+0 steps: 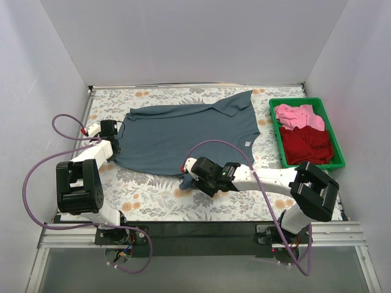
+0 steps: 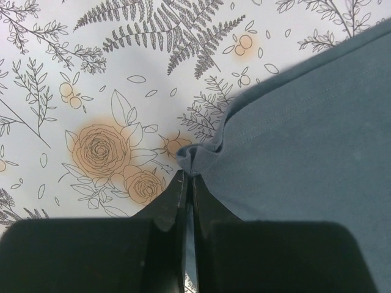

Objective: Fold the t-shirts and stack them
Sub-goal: Flatten the tshirt out

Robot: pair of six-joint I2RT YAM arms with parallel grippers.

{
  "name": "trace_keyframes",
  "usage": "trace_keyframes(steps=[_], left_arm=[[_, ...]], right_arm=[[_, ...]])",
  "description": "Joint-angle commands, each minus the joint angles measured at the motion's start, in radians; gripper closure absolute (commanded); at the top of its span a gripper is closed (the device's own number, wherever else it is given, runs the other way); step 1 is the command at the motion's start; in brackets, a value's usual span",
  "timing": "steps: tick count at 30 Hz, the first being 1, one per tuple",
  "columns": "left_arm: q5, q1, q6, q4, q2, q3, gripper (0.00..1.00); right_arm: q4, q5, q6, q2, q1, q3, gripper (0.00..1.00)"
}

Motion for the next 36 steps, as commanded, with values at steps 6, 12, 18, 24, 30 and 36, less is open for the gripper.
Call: trace_keyframes(steps=[6, 12, 18, 24, 30, 36], left_arm=[[-0.038, -0.003, 0.011, -0.011, -0.019, 0.048, 1.0], [-0.029, -0.003, 0.011, -0.009, -0.016, 0.052, 1.0], [-0.038, -0.013, 0.02, -0.011, -0.011, 0.053, 1.0], [-0.051, -0.035, 0.037, -0.014, 0.009, 0.059, 1.0], [-0.038, -0.049, 0.047, -0.017, 0.03, 0.065, 1.0], [-0.023, -0.058, 0.048, -0.02, 0.038, 0.076, 1.0]], right_arm=[[-0.033, 0.198, -0.048, 0.08, 0.035, 0.058, 0.58], [-0.039, 0.334, -0.058, 0.079, 0.035, 0.06, 0.88], [-0.097, 0.295, -0.165, 0.034, -0.041, 0.144, 0.99], [-0.177, 0.082, -0.267, 0.133, -0.283, 0.402, 0.99], [-0.243, 0.119, -0.193, 0.33, -0.43, 0.693, 0.67], [-0.203, -0.01, -0.124, 0.192, -0.394, 0.538, 0.64]])
